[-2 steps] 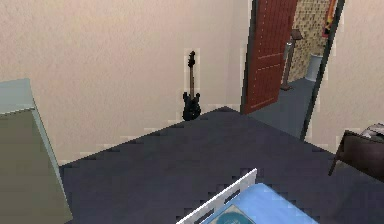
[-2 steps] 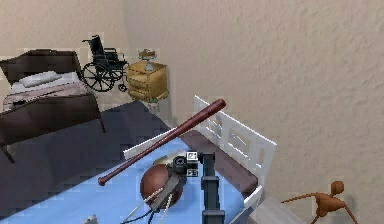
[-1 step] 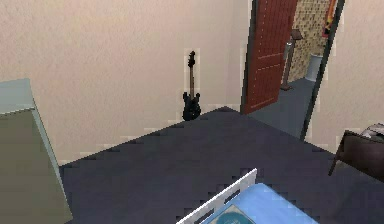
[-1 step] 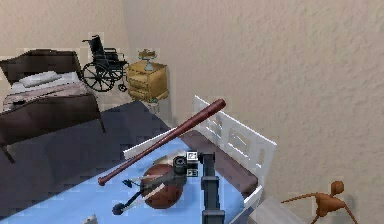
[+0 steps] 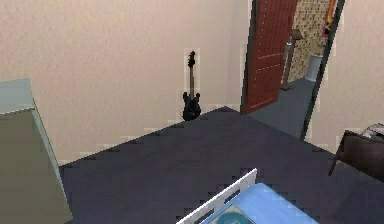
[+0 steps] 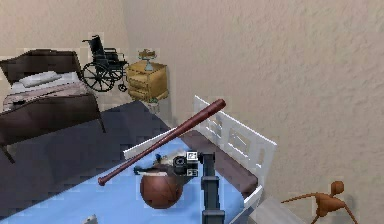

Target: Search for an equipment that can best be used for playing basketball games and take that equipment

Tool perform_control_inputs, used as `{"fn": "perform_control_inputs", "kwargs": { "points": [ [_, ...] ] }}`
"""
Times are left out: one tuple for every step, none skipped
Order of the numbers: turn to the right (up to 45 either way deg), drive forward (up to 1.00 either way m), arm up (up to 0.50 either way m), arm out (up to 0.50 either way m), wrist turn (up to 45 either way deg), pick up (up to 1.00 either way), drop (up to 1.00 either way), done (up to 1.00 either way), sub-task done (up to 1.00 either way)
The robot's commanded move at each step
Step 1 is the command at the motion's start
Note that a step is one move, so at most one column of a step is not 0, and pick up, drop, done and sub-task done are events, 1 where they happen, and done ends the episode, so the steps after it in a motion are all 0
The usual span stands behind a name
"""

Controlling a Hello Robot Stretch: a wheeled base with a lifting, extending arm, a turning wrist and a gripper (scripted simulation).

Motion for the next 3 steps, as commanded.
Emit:
{"fn": "perform_control_inputs", "kwargs": {
  "points": [
    [0.0, 0.00, 0.00, 0.00, 9.0, 0.00, 0.00, 0.00, 0.00],
    [0.0, 0.00, -0.30, 0.00, 0.0, 0.00, 0.00, 0.00, 0.00],
    [0.0, 0.00, 0.00, 0.00, 0.0, 1.00, 0.00, 0.00, 0.00]
  ]
}}
